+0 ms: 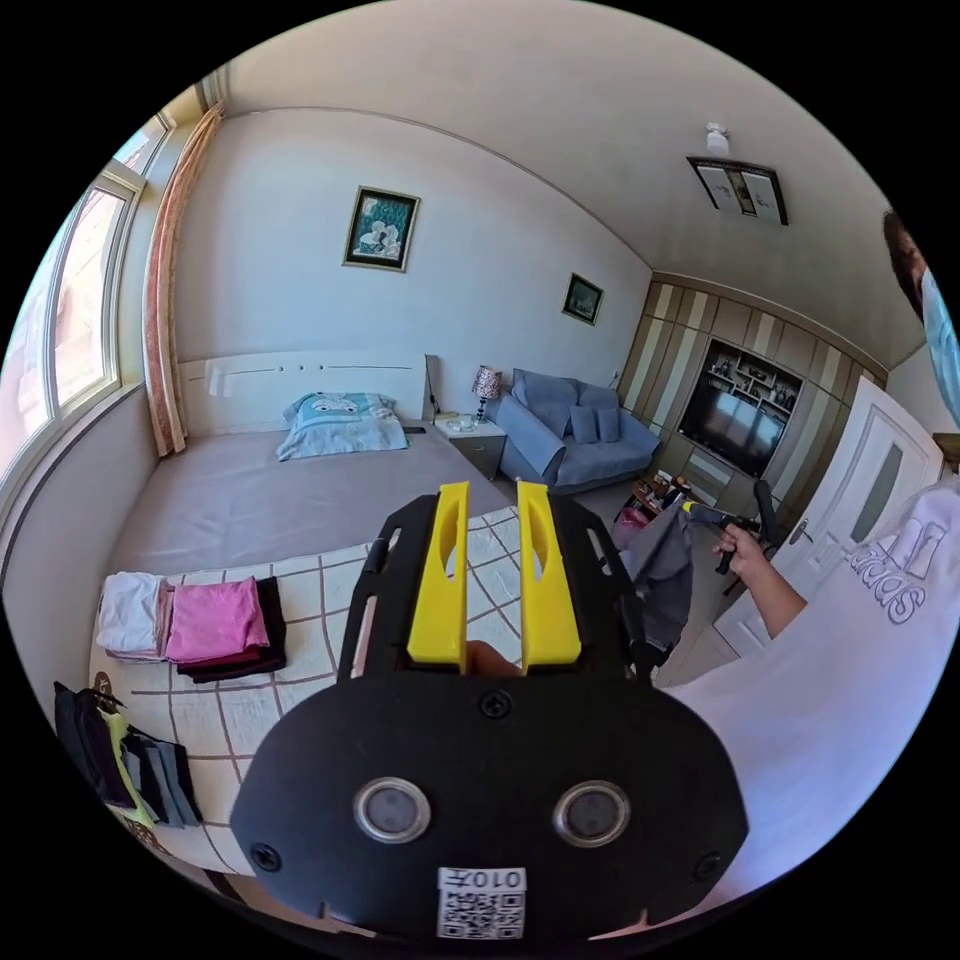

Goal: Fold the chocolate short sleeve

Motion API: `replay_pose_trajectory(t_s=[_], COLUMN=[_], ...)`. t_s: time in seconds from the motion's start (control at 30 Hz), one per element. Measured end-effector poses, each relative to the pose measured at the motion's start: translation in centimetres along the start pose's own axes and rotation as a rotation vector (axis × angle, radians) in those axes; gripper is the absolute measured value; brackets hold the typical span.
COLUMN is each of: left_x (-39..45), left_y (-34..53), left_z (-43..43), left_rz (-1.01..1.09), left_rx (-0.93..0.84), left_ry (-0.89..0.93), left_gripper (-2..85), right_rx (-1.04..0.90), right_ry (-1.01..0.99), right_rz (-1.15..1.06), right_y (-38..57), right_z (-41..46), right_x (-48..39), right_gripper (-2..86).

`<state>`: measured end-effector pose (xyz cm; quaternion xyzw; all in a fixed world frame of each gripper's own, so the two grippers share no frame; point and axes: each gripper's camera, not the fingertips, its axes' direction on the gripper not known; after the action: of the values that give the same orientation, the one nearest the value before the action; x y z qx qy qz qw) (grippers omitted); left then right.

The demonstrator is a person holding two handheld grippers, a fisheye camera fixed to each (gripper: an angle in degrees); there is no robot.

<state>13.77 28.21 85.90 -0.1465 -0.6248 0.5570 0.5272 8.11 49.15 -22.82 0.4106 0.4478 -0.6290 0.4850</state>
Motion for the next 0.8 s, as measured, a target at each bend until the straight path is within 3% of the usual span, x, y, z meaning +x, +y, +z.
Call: replay_pose_trajectory(t_s=[0.13, 0.37, 0.5, 0.7, 0.8], left_x=[0.8, 3.5, 4.5, 5.7, 4.1], left_y=[1.0, 0.9, 2.4, 5.8, 7.0], left_z=[0.8, 2.3, 3.7, 4.1, 4.2], left_rz=[0.109, 0.248, 0.295, 0.396, 0.315], left_rx=[-0.014, 0.027, -0.012, -0.047, -0.029], left_ry=[-0.029, 0.063, 0.065, -0.109, -0.089], left_gripper=[9.9, 12.8, 14.0, 13.8, 13.1], right_rx=[0.087, 0.426, 0.465, 0.433, 0.404], right_ry=[0.031, -0.212, -0.286, -0.499, -0.600], right_rz=[-0.188, -0.324, -0.384, -0.494, -0.552], right_y=[-5.5, -11.6, -13.2, -15.4, -16.4], right_z=[-4.0, -10.9, -10.8, -7.3, -5.2], right_x=[-6.3, -14.9, -19.1, -24.4, -26.9], right_gripper=[4.3, 4.4, 4.4, 4.4, 4.4])
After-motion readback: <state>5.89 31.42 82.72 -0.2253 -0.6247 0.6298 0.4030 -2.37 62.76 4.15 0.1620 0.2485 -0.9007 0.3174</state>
